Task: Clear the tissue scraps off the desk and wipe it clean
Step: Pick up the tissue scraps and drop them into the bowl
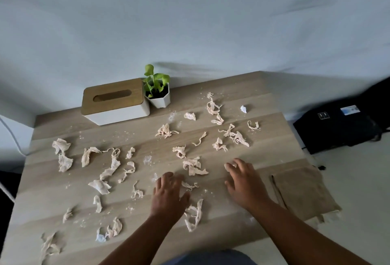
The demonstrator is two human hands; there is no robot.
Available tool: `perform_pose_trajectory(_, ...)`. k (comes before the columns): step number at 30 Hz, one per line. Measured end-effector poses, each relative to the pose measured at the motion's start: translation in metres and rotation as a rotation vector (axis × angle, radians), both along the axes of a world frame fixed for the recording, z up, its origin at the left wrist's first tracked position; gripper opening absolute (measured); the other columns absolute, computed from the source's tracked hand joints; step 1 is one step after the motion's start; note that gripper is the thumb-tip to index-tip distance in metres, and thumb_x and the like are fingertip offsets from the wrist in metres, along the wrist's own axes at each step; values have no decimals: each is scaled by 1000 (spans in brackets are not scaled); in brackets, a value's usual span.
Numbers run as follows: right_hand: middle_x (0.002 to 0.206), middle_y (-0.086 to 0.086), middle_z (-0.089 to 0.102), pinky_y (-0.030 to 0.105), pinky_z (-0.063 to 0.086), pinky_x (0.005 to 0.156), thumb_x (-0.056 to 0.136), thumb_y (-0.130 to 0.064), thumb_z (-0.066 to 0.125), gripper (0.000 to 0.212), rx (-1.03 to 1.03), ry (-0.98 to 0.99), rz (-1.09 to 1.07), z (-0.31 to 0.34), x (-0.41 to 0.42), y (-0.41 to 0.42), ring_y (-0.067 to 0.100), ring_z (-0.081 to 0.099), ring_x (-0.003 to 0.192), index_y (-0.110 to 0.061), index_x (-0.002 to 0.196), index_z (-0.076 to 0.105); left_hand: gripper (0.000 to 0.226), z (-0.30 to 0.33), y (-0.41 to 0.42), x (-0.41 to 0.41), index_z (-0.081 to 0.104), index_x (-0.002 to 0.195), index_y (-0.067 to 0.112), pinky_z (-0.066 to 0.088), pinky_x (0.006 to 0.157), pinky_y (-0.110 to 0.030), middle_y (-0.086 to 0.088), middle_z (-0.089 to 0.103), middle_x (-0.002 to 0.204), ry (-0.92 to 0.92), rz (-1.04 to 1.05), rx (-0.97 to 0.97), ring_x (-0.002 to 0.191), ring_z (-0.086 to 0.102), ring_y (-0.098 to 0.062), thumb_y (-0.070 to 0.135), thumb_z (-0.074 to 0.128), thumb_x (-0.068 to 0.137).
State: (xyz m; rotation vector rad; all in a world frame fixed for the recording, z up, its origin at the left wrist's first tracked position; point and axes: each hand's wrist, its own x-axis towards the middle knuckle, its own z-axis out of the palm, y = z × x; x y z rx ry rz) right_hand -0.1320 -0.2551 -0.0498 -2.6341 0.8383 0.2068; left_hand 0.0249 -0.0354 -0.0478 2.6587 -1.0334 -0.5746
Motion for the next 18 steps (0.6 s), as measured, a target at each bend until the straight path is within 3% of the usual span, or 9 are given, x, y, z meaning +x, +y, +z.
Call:
perform_pose_trajectory(6,122,11,63,42,55,90,84,-22,78,29,-28,-119,-44,-8,10,3,35,58,107,-16,113,76,42,-7,-8,6,67,126,28,52,97,-42,-7,52,131,9,-80,-53,118,50,-29,38,76,86)
perform_pose_trajectory(11,105,14,66,43,58,80,83,-1,73,16,14,-145,-67,-9,15,-3,38,61,99,-8,96,78,16,-10,-15,12,74,108,17,56,83,-38,-6,58,112,43,-128,-135,101,54,-24,22,72,93)
perform_pose_trajectory(18,108,15,64,45,51,90,87,-4,64,21,56,-37,-52,-3,23,-10,38,59,105,-6,105,74,9,-9,-19,25,72,91,7,55,72,-41,-11,62,94,75,-271,-181,86,60,-29,0,69,88)
